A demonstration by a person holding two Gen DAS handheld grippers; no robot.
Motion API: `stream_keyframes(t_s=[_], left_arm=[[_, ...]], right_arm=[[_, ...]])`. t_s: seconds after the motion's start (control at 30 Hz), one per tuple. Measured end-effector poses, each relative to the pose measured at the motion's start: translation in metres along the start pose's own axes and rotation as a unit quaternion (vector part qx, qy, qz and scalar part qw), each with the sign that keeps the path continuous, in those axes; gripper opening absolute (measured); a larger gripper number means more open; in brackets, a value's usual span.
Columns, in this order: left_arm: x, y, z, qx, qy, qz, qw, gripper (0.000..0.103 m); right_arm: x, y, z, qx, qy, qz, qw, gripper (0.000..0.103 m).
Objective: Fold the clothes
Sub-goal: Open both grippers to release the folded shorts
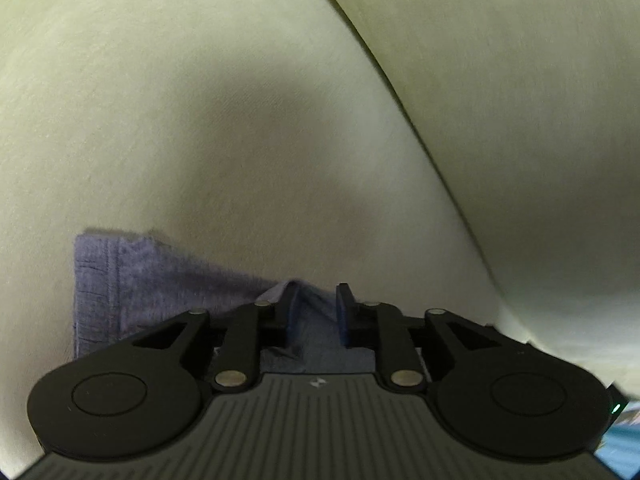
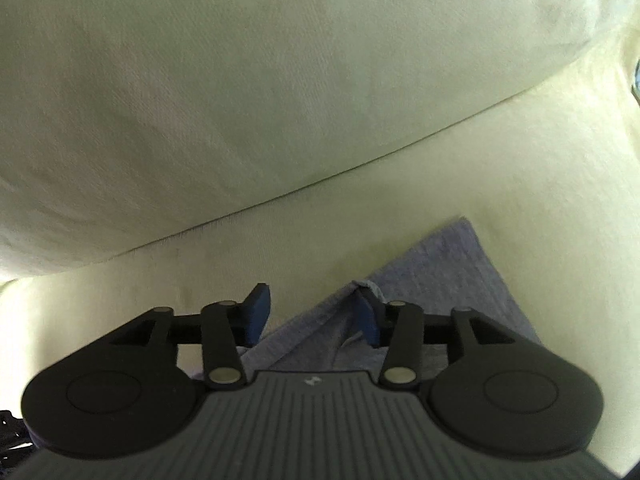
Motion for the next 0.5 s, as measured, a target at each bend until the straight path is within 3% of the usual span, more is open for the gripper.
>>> stream_keyframes(t_s=[0.2,0.23,0.27,0.3,0.33,0.43,0.5], left_arm=[[-0.001,-0.022,-0.009,-0.005,0.008,0.012,0.9999,0.026],[0.003,-0.025,-0.009,-0.004,0.009,0.012,0.9999,0.026],[0.010,-0.031,-0.011,-0.004,0.014,0.013,0.9998,0.026],[0.020,-0.038,-0.015,-0.004,0.021,0.016,0.9996,0.026],[0.026,-0.042,-0.018,-0.005,0.025,0.018,0.9995,0.026],[0.059,-0.064,-0.038,-0.028,0.041,0.025,0.9984,0.026],[0.079,-0.077,-0.052,-0.051,0.057,0.027,0.9967,0.026]], right_arm=[[0.006,-0.014,-0.002,0.016,-0.036,0.004,0.999,0.051],[0.015,-0.018,-0.004,0.019,-0.067,0.012,0.997,0.042],[0.023,-0.019,-0.008,0.022,-0.099,0.013,0.995,0.019],[0.029,-0.020,-0.009,0.020,-0.115,0.010,0.993,0.009],[0.034,-0.020,-0.010,0.018,-0.129,0.007,0.991,0.006],[0.071,-0.033,-0.023,-0.051,-0.155,-0.015,0.986,0.008],[0.098,-0.040,-0.033,-0.095,-0.166,-0.037,0.981,0.015]])
Point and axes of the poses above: each gripper's, at about its wrist camera, not at the fingertips, and y roughly the way its jaws point, z to its right, x to its underside, the point moved 3 cm from there along y, roughly the way its jaws point, and after that the axes turned 11 degrees about y, right-handed, at the moved point
